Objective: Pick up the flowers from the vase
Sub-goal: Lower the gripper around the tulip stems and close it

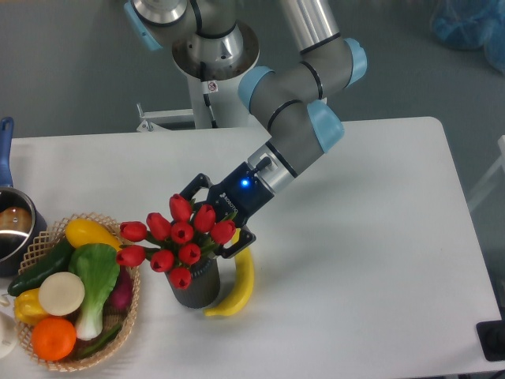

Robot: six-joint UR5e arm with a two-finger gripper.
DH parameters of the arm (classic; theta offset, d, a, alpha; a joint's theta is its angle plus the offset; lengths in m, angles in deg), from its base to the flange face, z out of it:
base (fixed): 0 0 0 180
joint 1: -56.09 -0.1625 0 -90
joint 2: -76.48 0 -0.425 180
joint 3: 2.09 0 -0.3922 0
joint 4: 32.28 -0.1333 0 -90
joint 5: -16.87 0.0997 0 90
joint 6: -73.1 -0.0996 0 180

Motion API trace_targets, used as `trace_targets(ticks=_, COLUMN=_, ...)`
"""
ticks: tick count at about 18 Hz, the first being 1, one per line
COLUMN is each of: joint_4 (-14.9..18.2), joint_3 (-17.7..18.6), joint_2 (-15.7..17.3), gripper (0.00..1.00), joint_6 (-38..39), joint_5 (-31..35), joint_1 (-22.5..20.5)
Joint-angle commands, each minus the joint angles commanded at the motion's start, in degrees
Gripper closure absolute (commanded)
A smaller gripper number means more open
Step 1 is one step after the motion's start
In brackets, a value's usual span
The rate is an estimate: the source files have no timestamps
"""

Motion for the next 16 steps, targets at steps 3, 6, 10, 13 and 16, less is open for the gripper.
trace_targets(ticks=3, joint_4=0.00, joint_3=0.09, joint_2=0.00, gripper=0.42, joint_6=0.00, joint_5=0.00, joint_1=0.00)
trace_targets(ticks=6, joint_4=0.00, joint_3=0.09, joint_2=0.00, gripper=0.57, joint_6=0.00, joint_5=0.00, joint_1=0.00)
trace_targets(ticks=10, joint_4=0.00, joint_3=0.09, joint_2=-0.09, gripper=0.62, joint_6=0.00, joint_5=0.00, joint_1=0.00)
trace_targets(ticks=13, joint_4=0.00, joint_3=0.09, joint_2=-0.09, gripper=0.64, joint_6=0.00, joint_5=0.00, joint_1=0.00)
trace_targets(ticks=16, joint_4=0.00, joint_3=0.09, joint_2=0.00, gripper=0.64, joint_6=0.00, joint_5=0.00, joint_1=-0.09)
